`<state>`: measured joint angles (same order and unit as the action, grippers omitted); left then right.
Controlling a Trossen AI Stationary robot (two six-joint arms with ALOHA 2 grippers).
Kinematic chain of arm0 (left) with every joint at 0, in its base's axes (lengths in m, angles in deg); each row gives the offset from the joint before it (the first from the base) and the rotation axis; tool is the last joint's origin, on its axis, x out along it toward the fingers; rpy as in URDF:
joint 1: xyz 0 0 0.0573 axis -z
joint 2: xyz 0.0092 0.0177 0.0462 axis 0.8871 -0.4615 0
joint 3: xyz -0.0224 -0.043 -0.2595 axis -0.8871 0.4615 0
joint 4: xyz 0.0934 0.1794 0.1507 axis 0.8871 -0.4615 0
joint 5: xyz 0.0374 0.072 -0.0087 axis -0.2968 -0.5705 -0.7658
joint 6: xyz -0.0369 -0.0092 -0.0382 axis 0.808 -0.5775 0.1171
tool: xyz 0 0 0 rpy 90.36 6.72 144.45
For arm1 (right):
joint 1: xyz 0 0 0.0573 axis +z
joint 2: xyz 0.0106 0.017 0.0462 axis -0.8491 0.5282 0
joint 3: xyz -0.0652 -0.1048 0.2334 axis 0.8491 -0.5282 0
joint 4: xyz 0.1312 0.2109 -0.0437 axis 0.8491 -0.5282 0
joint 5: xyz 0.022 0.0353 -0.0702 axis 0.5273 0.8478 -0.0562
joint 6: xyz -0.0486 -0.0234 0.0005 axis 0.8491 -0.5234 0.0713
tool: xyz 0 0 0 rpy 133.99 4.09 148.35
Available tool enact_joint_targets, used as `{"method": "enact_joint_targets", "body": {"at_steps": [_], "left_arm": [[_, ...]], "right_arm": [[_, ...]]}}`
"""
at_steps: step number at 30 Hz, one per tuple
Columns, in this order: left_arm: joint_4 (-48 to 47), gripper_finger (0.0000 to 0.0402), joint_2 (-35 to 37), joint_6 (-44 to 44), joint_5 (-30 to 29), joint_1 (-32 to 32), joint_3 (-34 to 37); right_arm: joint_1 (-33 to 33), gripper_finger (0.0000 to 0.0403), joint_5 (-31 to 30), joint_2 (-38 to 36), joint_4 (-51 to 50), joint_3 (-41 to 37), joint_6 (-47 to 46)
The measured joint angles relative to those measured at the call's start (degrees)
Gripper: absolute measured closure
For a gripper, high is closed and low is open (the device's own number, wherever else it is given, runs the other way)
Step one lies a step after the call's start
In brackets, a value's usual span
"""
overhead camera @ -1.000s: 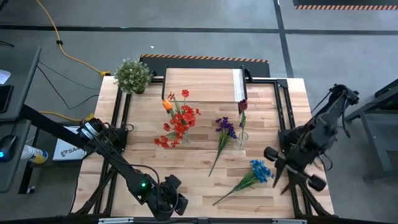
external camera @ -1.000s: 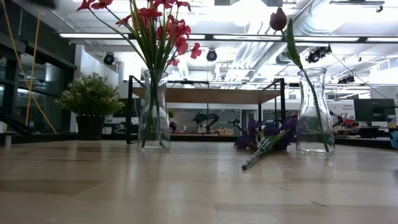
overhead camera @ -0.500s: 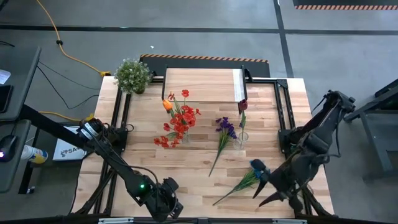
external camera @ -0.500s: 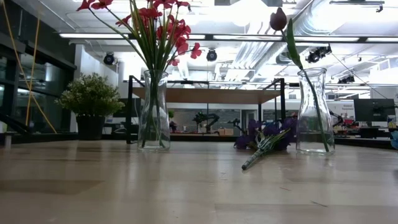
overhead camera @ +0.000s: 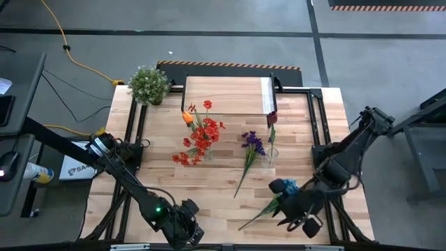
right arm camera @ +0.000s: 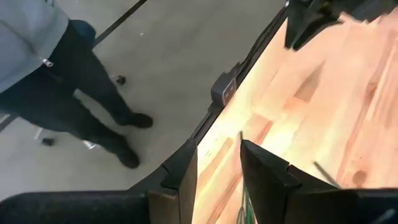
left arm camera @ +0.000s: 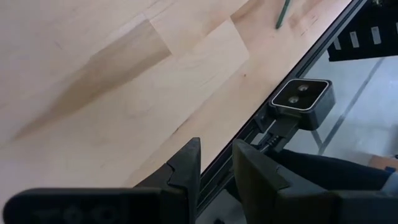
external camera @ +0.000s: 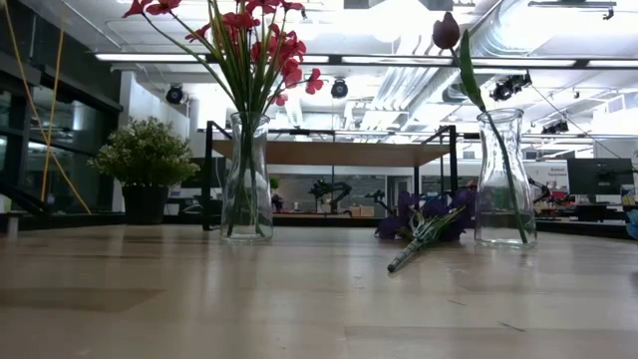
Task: Pick and place flowers into a vace then onto a shelf
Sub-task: Put the blue flowers into the right transparent vase
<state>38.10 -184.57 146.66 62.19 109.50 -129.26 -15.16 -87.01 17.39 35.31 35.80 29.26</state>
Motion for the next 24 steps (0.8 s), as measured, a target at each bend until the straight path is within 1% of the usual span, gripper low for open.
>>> {"method": "enact_joint_targets", "body": {"at_steps": [2,10,16,24], "left_arm": [[-0.6,0.0273,0.0,0.0,0.0,0.0,0.0],[-1.1,0.0273,0.0,-1.4,0.1,0.0,0.0],[-1.1,0.0273,0.0,-3.1,0.2,0.0,0.0],[-2.0,0.0273,0.0,-4.3,0.4,0.0,0.0]], "right_arm": [[-1.0,0.0289,1.0,0.0,-0.3,0.0,0.0],[-4.0,0.0289,1.4,0.4,-3.4,0.0,-0.1],[-4.8,0.0289,2.7,2.8,-6.6,0.0,-2.1],[-4.7,0.0289,2.9,7.4,-6.7,0.0,-2.5]]}}
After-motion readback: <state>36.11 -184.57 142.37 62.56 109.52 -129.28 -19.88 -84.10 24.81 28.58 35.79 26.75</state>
